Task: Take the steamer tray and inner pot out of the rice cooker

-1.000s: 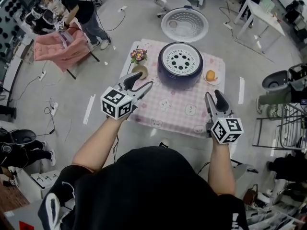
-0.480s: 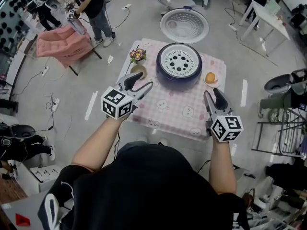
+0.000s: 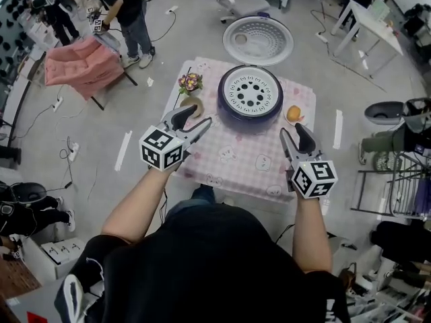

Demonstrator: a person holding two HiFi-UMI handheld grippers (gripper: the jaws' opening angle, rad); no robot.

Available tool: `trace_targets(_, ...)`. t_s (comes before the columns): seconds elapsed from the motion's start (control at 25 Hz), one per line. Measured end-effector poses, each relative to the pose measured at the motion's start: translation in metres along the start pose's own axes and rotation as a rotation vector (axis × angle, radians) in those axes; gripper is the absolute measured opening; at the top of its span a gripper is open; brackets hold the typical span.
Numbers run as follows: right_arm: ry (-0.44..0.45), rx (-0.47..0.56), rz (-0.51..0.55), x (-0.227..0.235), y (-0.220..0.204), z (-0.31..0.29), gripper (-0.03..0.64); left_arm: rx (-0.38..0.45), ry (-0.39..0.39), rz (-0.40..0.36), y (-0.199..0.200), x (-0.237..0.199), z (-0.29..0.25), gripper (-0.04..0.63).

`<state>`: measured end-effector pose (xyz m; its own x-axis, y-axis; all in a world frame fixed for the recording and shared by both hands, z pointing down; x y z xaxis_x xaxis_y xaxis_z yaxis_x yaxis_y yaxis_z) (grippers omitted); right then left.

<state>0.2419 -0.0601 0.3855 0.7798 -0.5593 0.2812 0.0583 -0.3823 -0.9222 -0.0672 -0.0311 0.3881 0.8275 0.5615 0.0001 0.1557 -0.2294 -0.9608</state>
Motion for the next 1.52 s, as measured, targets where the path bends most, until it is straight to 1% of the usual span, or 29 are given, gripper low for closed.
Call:
trace_targets(0.16,-0.015,-0.062,0.026,-0.001,-0.002,-0.025,0.244,0.006,-0.031,0.008,-0.005,-0.018,-0.012,0.253)
trace_targets(0.36,-0.059,-0.138,0.06,-0.002,-0.005,-0.061,0.245,-0.005,-0.064,0.026,-0.016,-0.05,-0.027,0.253)
trace_targets(0.48,-0.062,-0.175,0.069,-0.002,-0.007,-0.082,0.245,-0.008,-0.083,0.031,-0.02,-0.07,-0.037,0.253)
trace_targets(0.72,-0.068,-0.277,0.148,-0.01,-0.014,-0.125,0.247,-0.015,-0.131,0.048,-0.031,-0.099,-0.051,0.255)
trace_targets(0.84,-0.042,-0.343,0.189,-0.018,-0.022,-0.144,0.25,-0.021,-0.153,0.053,-0.035,-0.111,-0.055,0.255)
trace_targets(0.92,-0.009,-0.394,0.213,-0.025,-0.029,-0.156,0.253,-0.025,-0.168,0.056,-0.037,-0.119,-0.058,0.255)
trace_targets(1.08,0.056,-0.494,0.228,-0.034,-0.043,-0.178,0.258,-0.036,-0.191,0.067,-0.045,-0.132,-0.062,0.255)
trace_targets(1.24,0.09,-0.593,0.244,-0.036,-0.057,-0.194,0.258,-0.045,-0.215,0.079,-0.053,-0.139,-0.066,0.255)
trace_targets(1.52,0.136,-0.762,0.294,-0.038,-0.093,-0.22,0.256,-0.049,-0.22,0.092,-0.067,-0.157,-0.07,0.255)
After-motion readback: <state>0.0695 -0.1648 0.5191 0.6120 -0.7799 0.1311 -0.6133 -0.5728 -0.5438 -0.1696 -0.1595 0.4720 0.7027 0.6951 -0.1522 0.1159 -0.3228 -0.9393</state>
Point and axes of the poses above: the fingertips, and each gripper's own axes: z backward along the fingers, x to its right, y out of its top, the point moved 5 cm from there along z, backward along the fingers, and after that the axes turned 9 degrees about -z, right-handed, at the moved point
